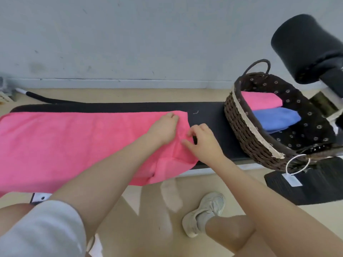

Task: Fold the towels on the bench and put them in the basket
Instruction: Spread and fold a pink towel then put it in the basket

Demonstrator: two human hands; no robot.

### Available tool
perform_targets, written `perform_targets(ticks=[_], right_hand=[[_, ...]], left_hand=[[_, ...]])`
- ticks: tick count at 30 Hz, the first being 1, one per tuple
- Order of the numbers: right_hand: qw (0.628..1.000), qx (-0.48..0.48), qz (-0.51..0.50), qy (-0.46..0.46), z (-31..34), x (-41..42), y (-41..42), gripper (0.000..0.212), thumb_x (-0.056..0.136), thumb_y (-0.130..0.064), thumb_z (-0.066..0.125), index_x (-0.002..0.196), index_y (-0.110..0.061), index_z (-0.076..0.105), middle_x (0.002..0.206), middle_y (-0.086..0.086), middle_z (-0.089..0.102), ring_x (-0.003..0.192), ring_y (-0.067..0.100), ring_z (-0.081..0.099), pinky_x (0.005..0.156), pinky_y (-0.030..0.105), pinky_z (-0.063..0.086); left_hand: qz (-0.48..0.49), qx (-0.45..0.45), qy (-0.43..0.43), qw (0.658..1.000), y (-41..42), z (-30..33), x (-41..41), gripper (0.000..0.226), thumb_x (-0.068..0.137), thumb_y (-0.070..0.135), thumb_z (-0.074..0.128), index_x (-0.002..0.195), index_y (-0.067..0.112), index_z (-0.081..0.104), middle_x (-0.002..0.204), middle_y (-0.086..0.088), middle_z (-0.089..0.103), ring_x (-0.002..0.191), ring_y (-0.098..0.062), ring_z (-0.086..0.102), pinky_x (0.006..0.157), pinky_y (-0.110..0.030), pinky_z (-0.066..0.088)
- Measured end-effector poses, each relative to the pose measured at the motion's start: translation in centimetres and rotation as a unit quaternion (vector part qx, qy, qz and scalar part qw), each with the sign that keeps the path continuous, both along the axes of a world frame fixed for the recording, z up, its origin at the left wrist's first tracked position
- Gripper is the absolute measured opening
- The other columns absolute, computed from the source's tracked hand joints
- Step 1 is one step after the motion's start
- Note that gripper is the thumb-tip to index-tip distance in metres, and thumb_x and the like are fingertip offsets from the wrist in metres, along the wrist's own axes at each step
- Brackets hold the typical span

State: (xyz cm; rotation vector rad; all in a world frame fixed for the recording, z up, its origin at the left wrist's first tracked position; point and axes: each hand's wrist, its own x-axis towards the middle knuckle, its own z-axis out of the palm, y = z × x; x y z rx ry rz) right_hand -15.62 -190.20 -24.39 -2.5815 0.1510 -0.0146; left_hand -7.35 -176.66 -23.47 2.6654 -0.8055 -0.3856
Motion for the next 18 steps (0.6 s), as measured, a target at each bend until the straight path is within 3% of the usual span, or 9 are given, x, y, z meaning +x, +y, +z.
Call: perform_targets(ticks=[2,4,8,10,12,14,16,18], right_hand=[[0.988,-0.033,0.15,0.008,0.3,-0.7,0.7,0.02,0.082,-0.035,0.067,0.092,-0.018,0.064,0.092,0.0,0.055,0.09,0.019,0.049,0.083,0.037,0.044],[0.966,-0.056,0.25,0.042,0.9,-1.4,0.9,0.016,0.083,-0.035,0.066,0.093,-0.023,0.069,0.084,-0.009,0.055,0.085,0.015,0.046,0.084,0.037,0.041],[0.929,-0.106,0.347,0.071,1.6,-3.2,0.4,0.011,0.083,-0.031,0.063,0.088,-0.031,0.073,0.085,-0.012,0.057,0.087,0.016,0.045,0.083,0.034,0.038],[0.91,-0.156,0.36,0.131,1.9,-3.8,-0.1,0.02,0.083,-0.037,0.061,0.075,-0.023,0.072,0.087,-0.005,0.061,0.092,0.019,0.046,0.081,0.034,0.035],[0.928,-0.118,0.326,0.137,2.2,-3.8,-0.5,0.044,0.082,-0.046,0.056,0.059,-0.009,0.061,0.069,0.005,0.059,0.077,0.026,0.051,0.071,0.036,0.038],[0.973,-0.03,0.224,0.052,2.4,-2.7,-0.9,0.042,0.086,-0.035,0.056,0.057,-0.004,0.053,0.061,0.008,0.05,0.063,0.027,0.048,0.064,0.037,0.041],[0.996,0.011,0.086,-0.032,2.3,-0.7,-0.9,0.024,0.091,-0.02,0.054,0.075,-0.004,0.062,0.077,0.009,0.058,0.073,0.022,0.052,0.075,0.037,0.045],[0.998,0.053,-0.014,-0.017,2.4,1.5,-0.5,0.022,0.094,-0.014,0.047,0.105,-0.009,0.065,0.107,0.006,0.063,0.094,0.016,0.056,0.087,0.027,0.044]], left_hand=[[-0.026,0.005,0.003,1.0,0.6,-0.4,0.3,0.034,0.094,0.007,0.037,0.124,-0.003,0.048,0.136,-0.02,0.04,0.124,-0.033,0.044,0.105,-0.038,0.032],[-0.061,0.021,0.018,0.998,1.4,-0.4,0.0,0.044,0.097,0.013,0.039,0.138,-0.001,0.038,0.15,-0.016,0.027,0.138,-0.027,0.03,0.113,-0.027,0.019],[-0.11,0.059,0.002,0.992,2.4,-0.6,-0.2,0.055,0.1,0.026,0.035,0.148,0.009,0.017,0.158,-0.011,0.004,0.146,-0.019,0.007,0.113,-0.019,0.002],[-0.118,0.068,-0.013,0.991,2.6,-0.8,-0.2,0.056,0.1,0.028,0.034,0.149,0.011,0.013,0.158,-0.01,0.001,0.146,-0.018,0.003,0.113,-0.019,-0.001],[-0.122,0.065,-0.018,0.99,2.7,-1.0,-0.2,0.056,0.1,0.029,0.034,0.149,0.011,0.013,0.158,-0.009,0.001,0.146,-0.018,0.003,0.113,-0.019,-0.001],[-0.123,0.053,-0.006,0.991,2.7,-0.9,0.0,0.055,0.1,0.028,0.035,0.149,0.012,0.015,0.158,-0.008,0.003,0.146,-0.018,0.004,0.114,-0.02,0.0],[-0.107,0.023,0.008,0.994,2.9,-0.7,0.2,0.054,0.1,0.022,0.037,0.148,0.011,0.017,0.158,-0.008,0.007,0.146,-0.018,0.007,0.114,-0.02,0.002],[-0.059,-0.021,-0.015,0.998,3.3,-0.5,0.6,0.053,0.099,0.018,0.037,0.148,0.008,0.018,0.158,-0.01,0.009,0.146,-0.021,0.009,0.115,-0.021,0.002]])
